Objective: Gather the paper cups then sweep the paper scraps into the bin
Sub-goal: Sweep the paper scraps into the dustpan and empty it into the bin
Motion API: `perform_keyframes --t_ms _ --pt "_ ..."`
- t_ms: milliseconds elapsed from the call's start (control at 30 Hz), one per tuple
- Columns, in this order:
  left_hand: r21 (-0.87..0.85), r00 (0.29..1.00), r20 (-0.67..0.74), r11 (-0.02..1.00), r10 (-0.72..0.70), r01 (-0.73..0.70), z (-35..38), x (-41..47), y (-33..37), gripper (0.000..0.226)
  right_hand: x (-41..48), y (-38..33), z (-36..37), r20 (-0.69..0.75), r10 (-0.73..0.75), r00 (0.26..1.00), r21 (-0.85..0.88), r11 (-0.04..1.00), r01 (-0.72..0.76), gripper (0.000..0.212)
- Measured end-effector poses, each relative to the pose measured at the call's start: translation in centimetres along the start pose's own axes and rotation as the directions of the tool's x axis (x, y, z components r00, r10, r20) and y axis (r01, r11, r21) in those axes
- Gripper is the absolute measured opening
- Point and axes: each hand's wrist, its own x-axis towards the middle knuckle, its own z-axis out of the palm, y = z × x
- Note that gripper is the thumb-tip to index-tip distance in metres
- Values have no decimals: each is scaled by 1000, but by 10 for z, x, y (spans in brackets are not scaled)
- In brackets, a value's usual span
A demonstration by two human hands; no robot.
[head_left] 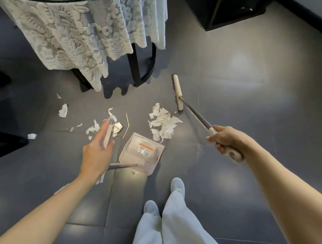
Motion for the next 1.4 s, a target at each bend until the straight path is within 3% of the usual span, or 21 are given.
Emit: perform_keyframes --t_ms 167,300,467,633,933,1400 --pt "30 999 31 999 -22 21 13 21 16 62 37 -24 0 -35 -70 997 -345 937 53 45" --pt "13 998 -23 998 -56 56 17 35 17 60 61 -30 5 71 -15 997 -436 899 45 60" --pt "-39 997 -56 998 -53 51 25 46 27 59 65 -23 10 149 54 987 -638 768 54 72" --pt "-65 997 -54 997 -46 42 35 63 38 59 44 -13 14 213 122 970 -589 808 28 83" --pt "-34 1000 -11 999 23 -23 26 77 35 60 -39 11 -25 341 248 907 -559 829 -17 81" --pt "-53 989 112 994 97 -91 34 61 43 58 -48 15 -52 180 55 982 -337 942 9 78"
